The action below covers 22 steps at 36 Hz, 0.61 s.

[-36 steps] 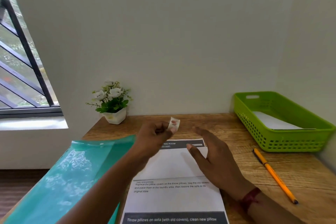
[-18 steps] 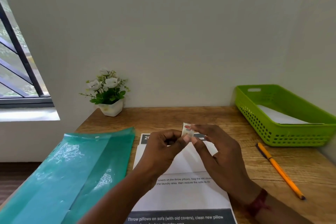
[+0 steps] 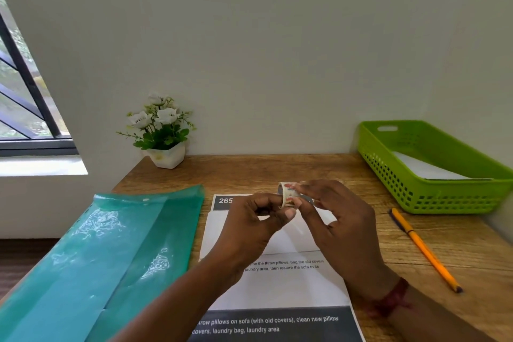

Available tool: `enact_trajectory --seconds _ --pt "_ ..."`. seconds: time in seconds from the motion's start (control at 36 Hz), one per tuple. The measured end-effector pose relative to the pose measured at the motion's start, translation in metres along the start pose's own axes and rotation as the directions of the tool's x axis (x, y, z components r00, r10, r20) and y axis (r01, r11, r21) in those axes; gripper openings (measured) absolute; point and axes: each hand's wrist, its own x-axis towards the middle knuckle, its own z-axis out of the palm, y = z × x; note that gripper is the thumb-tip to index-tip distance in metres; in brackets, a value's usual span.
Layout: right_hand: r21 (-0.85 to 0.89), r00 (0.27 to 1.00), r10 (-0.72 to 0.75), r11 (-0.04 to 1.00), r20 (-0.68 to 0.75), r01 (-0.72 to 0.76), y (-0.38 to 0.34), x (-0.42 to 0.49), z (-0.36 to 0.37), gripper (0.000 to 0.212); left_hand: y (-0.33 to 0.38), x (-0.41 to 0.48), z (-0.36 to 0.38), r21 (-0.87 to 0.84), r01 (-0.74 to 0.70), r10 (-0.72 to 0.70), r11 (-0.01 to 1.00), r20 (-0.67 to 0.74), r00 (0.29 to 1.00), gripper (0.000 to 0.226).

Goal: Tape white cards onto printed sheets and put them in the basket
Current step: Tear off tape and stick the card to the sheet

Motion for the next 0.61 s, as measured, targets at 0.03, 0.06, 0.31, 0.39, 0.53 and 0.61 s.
enact_trajectory --seconds 0.03,0.06,0.31,0.39,0.53,0.61 --pt "-0.005 1.0 -0.008 1.0 0.0 0.008 0.0007 0.0001 0.0001 0.022 -0.0004 0.0001 0.0002 0.01 -0.004 0.004 1.0 -0.005 1.0 0.01" --pt "-0.009 1.0 -0.013 1.0 -0.001 0.013 0.0013 0.0 0.0005 0.022 -0.0011 0.0002 0.0004 0.019 -0.01 0.01 1.0 -0.009 1.0 0.011" --pt "0.204 0.973 0.221 0.951 0.071 -0.231 -0.0061 0.0042 0.0 0.019 -0.0065 0.002 0.0014 0.173 -0.068 0.085 0.983 -0.092 0.992 0.021" --pt "0.243 0.945 0.307 0.914 0.117 -0.327 -0.0069 0.0056 0.0009 0.011 -0.0063 0.0021 0.0013 0.188 -0.096 0.117 0.977 -0.105 0.988 0.024" --pt "0.293 0.905 0.387 0.857 0.179 -0.424 -0.0067 0.0053 0.0032 0.012 -0.0051 0.002 0.0023 0.251 -0.163 0.2 0.954 -0.128 0.972 0.035" --pt "0.328 0.894 0.402 0.832 0.199 -0.447 -0.0057 0.0052 0.0037 0.015 -0.004 0.0008 0.0022 0.265 -0.187 0.227 0.946 -0.131 0.965 0.036"
